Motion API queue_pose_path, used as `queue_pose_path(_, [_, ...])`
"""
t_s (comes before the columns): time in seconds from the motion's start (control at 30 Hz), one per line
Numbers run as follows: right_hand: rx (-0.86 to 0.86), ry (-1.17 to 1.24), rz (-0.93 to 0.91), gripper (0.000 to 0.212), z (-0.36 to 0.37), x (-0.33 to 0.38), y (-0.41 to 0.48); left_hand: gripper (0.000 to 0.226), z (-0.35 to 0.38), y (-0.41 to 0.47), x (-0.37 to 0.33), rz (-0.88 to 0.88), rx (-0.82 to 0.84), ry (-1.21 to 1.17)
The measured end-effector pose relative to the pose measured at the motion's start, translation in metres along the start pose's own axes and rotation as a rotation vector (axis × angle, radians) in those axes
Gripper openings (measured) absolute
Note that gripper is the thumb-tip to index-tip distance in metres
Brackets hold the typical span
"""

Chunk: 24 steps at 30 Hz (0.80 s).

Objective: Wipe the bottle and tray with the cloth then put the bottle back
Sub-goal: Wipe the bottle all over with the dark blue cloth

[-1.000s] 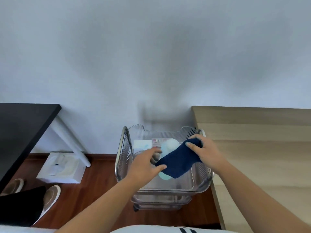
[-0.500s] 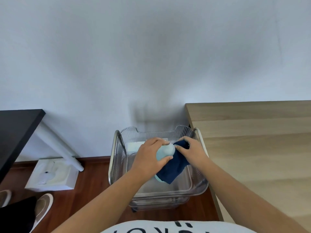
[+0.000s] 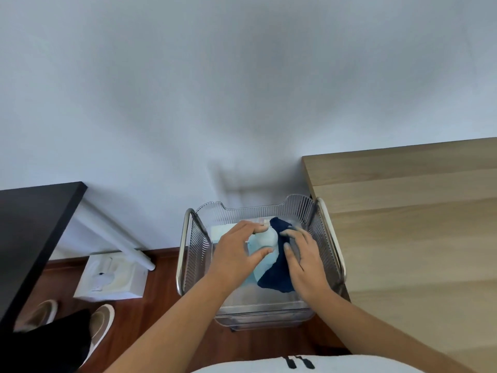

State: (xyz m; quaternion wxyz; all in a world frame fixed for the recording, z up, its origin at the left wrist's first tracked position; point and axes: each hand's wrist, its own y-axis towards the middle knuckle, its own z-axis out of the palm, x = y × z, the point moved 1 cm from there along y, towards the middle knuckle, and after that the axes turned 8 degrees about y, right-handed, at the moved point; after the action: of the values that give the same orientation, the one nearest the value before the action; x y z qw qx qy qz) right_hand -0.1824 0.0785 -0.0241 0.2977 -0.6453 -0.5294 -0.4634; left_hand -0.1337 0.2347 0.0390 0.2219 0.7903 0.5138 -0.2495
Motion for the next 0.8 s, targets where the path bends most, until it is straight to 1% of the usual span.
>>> queue_pose_path(0.1, [0.056,0.090,0.021,0.036,0.003,-0.006,-0.007,0.038,0.001,0.000,-0.002,-0.001,-0.010,0.025])
queue_pose_path(0.2, [0.133,0.186,0.063,0.041,0.008,0.000,-0.003,0.038,0.001,0.002,-0.003,0.006,-0.001,0.034])
queue_pose_path(0.27, [0.184,0.289,0.122,0.042,0.010,0.008,0.007,0.038,-0.002,0.005,-0.001,-0.004,0.012,0.036])
queue_pose_path(0.4, [0.259,0.457,0.246,0.034,0.011,0.015,0.029,0.038,-0.004,0.006,0.000,0.002,0.014,0.028])
queue_pose_path(0.5, [0.264,0.575,0.311,0.036,0.010,0.011,0.021,0.036,-0.001,0.005,0.001,0.010,0.000,0.042])
queue_pose_path(0.57, [0.302,0.597,0.314,0.041,0.007,0.004,0.003,0.035,-0.001,0.005,0.002,0.004,-0.009,0.043])
queue_pose_path(0.6, [0.321,0.585,0.302,0.046,0.006,0.001,-0.005,0.035,-0.001,0.006,0.002,0.002,-0.010,0.038])
queue_pose_path(0.63, [0.320,0.518,0.266,0.051,0.004,-0.001,-0.012,0.036,-0.001,0.007,0.002,0.001,-0.007,0.030])
queue_pose_path(0.67, [0.304,0.399,0.203,0.053,0.003,-0.003,-0.017,0.036,-0.001,0.007,0.003,-0.001,-0.002,0.022])
queue_pose_path(0.73, [0.265,0.189,0.090,0.052,0.002,-0.004,-0.017,0.037,0.000,0.008,0.002,-0.005,0.007,0.004])
queue_pose_path(0.8, [0.230,0.131,0.049,0.049,0.002,-0.002,-0.005,0.037,-0.001,0.009,0.003,-0.006,0.014,-0.014])
